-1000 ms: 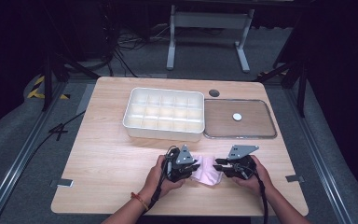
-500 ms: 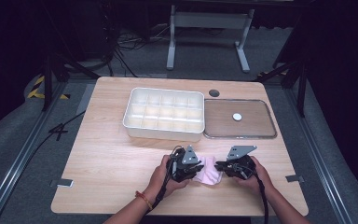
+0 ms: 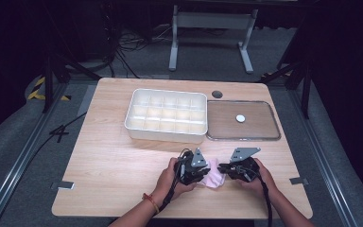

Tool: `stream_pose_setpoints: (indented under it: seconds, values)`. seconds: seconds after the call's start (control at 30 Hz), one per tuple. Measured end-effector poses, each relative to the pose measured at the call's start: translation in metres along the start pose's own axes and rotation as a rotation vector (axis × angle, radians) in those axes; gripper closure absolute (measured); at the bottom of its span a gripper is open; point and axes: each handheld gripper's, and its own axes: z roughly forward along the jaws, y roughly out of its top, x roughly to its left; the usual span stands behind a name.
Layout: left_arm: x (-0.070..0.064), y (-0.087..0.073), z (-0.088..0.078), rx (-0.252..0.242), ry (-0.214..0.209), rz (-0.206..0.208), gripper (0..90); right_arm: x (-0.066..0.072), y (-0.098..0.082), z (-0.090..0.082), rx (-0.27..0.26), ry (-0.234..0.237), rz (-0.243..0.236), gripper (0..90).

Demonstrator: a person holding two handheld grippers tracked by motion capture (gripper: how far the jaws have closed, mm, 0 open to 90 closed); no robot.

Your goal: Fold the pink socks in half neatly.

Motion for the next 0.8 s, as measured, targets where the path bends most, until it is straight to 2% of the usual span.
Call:
stream_pose_setpoints:
  seconds: [0.17,0.37,0.6,0.8]
  values:
    - [-0.001,0.002,0.001,-0.008,-0.004,-0.003,73.3,0.0,0.0,0.0,-0.001,0.001,0.006,81.8]
    - [0.0,0.007,-0.006,-0.041,-0.006,-0.016,66.7,0.0,0.0,0.0,-0.001,0.001,0.005,81.8]
    - [0.002,0.013,-0.027,-0.091,0.003,-0.006,64.3,0.0,0.0,0.0,-0.001,0.001,0.005,81.8]
    - [0.009,0.003,-0.043,-0.102,0.001,-0.017,68.6,0.0,0.0,0.0,-0.001,0.0,0.006,81.8]
